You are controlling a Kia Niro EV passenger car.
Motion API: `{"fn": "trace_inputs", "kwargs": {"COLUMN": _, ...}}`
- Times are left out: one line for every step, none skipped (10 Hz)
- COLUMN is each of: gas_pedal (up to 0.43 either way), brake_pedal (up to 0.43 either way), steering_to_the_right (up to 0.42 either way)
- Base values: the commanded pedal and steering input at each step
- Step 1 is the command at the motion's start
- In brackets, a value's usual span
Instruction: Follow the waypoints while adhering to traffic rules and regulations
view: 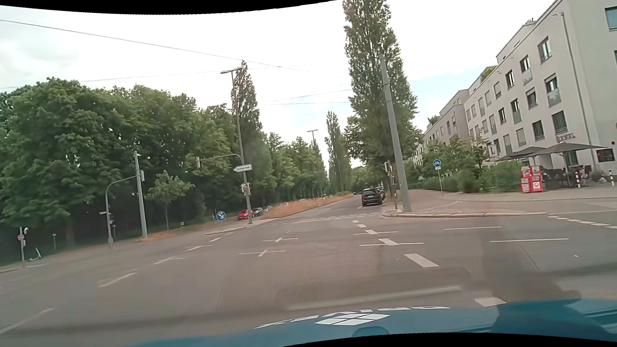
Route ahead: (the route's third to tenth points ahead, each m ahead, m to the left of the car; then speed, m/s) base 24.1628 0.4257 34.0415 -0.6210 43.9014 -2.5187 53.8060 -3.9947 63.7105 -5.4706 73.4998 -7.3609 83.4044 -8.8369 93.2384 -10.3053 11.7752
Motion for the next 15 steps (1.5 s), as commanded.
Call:
{"fn": "trace_inputs", "kwargs": {"gas_pedal": 0.177, "brake_pedal": 0.000, "steering_to_the_right": -0.015}}
{"fn": "trace_inputs", "kwargs": {"gas_pedal": 0.177, "brake_pedal": 0.000, "steering_to_the_right": -0.009}}
{"fn": "trace_inputs", "kwargs": {"gas_pedal": 0.177, "brake_pedal": 0.000, "steering_to_the_right": -0.003}}
{"fn": "trace_inputs", "kwargs": {"gas_pedal": 0.177, "brake_pedal": 0.000, "steering_to_the_right": -0.001}}
{"fn": "trace_inputs", "kwargs": {"gas_pedal": 0.197, "brake_pedal": 0.000, "steering_to_the_right": -0.001}}
{"fn": "trace_inputs", "kwargs": {"gas_pedal": 0.209, "brake_pedal": 0.000, "steering_to_the_right": 0.001}}
{"fn": "trace_inputs", "kwargs": {"gas_pedal": 0.209, "brake_pedal": 0.000, "steering_to_the_right": 0.001}}
{"fn": "trace_inputs", "kwargs": {"gas_pedal": 0.209, "brake_pedal": 0.000, "steering_to_the_right": 0.004}}
{"fn": "trace_inputs", "kwargs": {"gas_pedal": 0.209, "brake_pedal": 0.000, "steering_to_the_right": 0.011}}
{"fn": "trace_inputs", "kwargs": {"gas_pedal": 0.209, "brake_pedal": 0.000, "steering_to_the_right": 0.018}}
{"fn": "trace_inputs", "kwargs": {"gas_pedal": 0.209, "brake_pedal": 0.000, "steering_to_the_right": 0.023}}
{"fn": "trace_inputs", "kwargs": {"gas_pedal": 0.209, "brake_pedal": 0.000, "steering_to_the_right": 0.025}}
{"fn": "trace_inputs", "kwargs": {"gas_pedal": 0.209, "brake_pedal": 0.000, "steering_to_the_right": 0.025}}
{"fn": "trace_inputs", "kwargs": {"gas_pedal": 0.209, "brake_pedal": 0.000, "steering_to_the_right": 0.025}}
{"fn": "trace_inputs", "kwargs": {"gas_pedal": 0.209, "brake_pedal": 0.000, "steering_to_the_right": 0.025}}
